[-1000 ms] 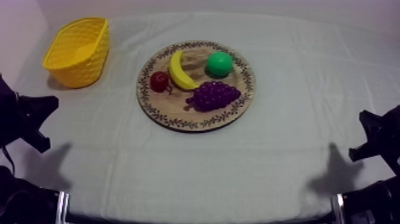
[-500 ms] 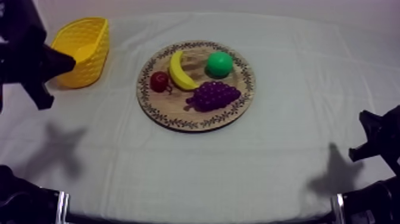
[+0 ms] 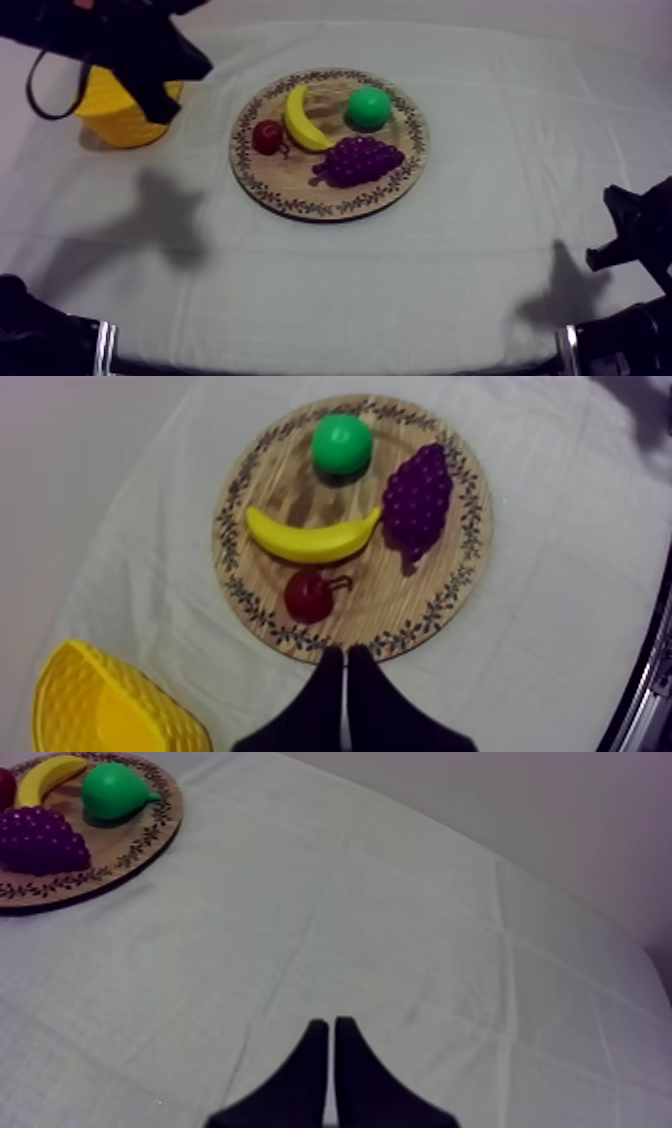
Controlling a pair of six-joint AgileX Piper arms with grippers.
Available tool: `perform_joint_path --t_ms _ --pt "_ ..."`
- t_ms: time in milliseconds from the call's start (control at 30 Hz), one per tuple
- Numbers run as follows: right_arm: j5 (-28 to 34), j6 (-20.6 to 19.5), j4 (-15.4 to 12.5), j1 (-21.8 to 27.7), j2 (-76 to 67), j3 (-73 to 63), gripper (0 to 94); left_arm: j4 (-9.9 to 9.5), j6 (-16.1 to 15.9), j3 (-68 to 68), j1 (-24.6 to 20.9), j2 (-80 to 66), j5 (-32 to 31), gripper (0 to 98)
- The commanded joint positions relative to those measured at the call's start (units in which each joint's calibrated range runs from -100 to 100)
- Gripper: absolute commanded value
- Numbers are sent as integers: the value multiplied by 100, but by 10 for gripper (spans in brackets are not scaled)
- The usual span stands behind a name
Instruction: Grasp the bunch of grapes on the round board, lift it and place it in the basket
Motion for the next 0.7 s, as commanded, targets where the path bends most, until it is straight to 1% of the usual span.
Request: perform_joint_path --t_ms 0,300,667 --pt "-1 1 -1 -1 0 0 3 -111 43 -322 229 477 43 0" --pt "-1 1 -1 -1 0 0 3 -398 218 -1676 766 1711 509 0" --pt "-1 1 -1 -1 0 0 3 -459 190 -3070 1080 2948 1132 2"
